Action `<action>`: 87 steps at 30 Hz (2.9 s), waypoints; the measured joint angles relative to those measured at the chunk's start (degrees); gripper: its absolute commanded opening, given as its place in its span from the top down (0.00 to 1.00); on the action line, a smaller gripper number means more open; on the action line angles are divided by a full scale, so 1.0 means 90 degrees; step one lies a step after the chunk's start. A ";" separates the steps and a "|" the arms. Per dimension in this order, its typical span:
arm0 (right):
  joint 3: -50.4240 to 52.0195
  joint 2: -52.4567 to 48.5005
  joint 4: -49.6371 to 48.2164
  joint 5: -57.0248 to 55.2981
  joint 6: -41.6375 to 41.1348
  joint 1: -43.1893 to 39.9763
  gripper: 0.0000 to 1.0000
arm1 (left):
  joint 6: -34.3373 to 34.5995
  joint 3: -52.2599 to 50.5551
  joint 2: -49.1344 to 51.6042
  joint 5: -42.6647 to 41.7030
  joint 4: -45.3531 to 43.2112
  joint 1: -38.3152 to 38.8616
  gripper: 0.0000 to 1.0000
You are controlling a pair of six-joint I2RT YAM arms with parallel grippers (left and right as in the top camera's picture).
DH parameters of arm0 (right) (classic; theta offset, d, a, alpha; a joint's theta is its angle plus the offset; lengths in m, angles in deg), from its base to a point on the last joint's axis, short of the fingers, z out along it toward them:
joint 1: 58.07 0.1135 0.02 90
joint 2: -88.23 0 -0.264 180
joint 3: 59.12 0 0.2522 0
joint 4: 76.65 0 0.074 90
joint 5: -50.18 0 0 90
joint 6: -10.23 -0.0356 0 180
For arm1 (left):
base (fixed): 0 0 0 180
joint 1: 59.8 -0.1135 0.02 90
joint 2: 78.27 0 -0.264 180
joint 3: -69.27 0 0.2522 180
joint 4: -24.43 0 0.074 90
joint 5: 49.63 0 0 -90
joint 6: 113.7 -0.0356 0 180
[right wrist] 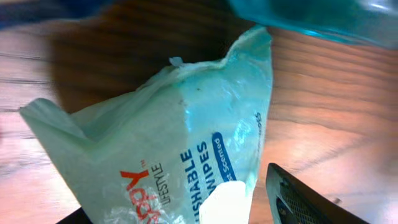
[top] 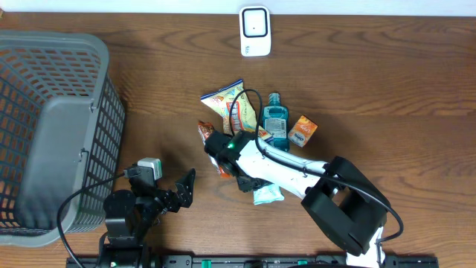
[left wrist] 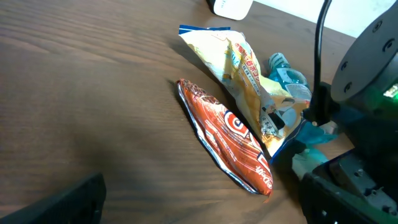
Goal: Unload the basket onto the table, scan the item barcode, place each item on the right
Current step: 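Close the right gripper on the wipes packet and lift it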
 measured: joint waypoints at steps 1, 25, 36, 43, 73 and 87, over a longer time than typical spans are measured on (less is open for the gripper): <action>0.0000 0.0000 0.0044 -0.0051 -0.0019 0.0000 0.43 | 0.0000 0.0000 0.0000 0.0002 0.0000 0.0000 0.01; 0.0155 -0.0015 0.0291 -0.0792 -0.0265 0.0000 0.55 | -0.0002 0.0000 0.0000 0.0000 0.0000 0.0000 0.01; 0.0352 -0.0512 0.0554 -0.1285 -0.0396 0.0012 0.90 | 0.0000 0.0000 0.0000 0.0000 0.0000 0.0000 0.01; 0.0039 -0.0588 0.0670 -0.0899 0.0257 -0.0131 0.99 | 0.0000 0.0000 0.0000 0.0000 0.0000 0.0000 0.02; -0.0636 0.0848 0.2710 0.9831 0.7548 -0.2504 0.99 | 0.0000 0.0000 0.0000 0.0000 0.0000 0.0000 0.02; -0.0639 0.0848 0.3859 1.0375 0.7414 -0.3643 0.99 | 0.0000 0.0000 0.0000 0.0000 0.0002 0.0000 0.02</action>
